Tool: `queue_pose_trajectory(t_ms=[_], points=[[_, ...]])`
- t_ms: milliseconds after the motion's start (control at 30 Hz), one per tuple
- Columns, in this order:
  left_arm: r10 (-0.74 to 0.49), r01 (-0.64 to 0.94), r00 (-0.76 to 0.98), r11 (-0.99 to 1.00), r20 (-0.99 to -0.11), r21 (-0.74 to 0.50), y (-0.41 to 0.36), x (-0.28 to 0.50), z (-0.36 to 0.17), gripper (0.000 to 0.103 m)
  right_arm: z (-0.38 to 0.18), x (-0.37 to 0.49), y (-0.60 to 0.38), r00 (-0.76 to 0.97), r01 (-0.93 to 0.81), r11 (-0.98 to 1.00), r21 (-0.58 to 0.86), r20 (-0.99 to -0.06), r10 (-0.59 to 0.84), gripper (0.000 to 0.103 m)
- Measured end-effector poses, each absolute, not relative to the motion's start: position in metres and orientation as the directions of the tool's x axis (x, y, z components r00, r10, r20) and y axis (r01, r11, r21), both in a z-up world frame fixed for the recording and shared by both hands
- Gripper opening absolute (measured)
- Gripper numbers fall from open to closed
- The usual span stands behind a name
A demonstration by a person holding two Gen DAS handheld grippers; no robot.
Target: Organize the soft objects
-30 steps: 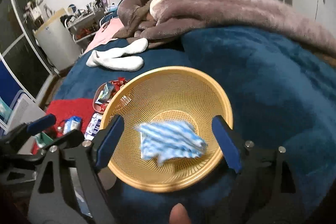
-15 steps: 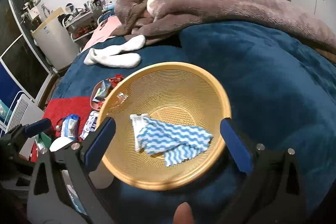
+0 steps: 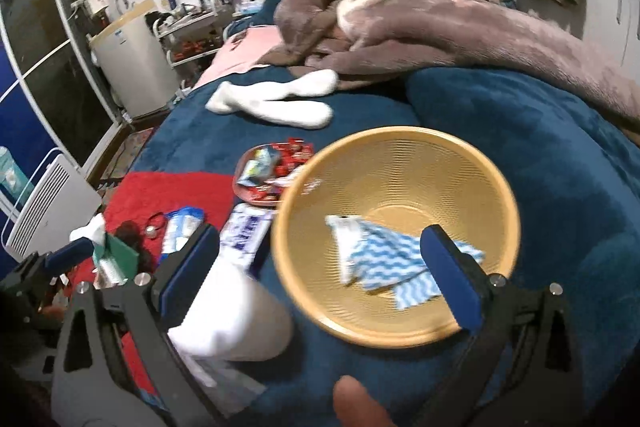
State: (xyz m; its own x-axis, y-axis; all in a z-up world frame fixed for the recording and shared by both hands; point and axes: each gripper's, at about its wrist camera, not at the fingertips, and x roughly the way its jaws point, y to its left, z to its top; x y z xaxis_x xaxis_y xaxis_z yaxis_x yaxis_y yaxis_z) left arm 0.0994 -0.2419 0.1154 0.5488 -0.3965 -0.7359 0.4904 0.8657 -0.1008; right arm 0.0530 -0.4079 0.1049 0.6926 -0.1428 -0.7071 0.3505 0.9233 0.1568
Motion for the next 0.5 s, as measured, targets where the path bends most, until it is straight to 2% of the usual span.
queue_pose_trajectory(t_ms=[167,500], points=[[-0.379,0.409,0.598,0.902,-0.706,-0.139,-0.185,0.094,0.113,0.102,0.105,0.061,-0.353,0.715,0.269,0.948,0.171,-0.695,-0.077,0.101],[-0.284,0.28,0.612,0.951,-0.738,-0.134,-0.093,0.088,0.071,0.102,0.072,0.078,-0.259,0.688,0.112,0.983,0.143,-0.725,0.027,0.101]])
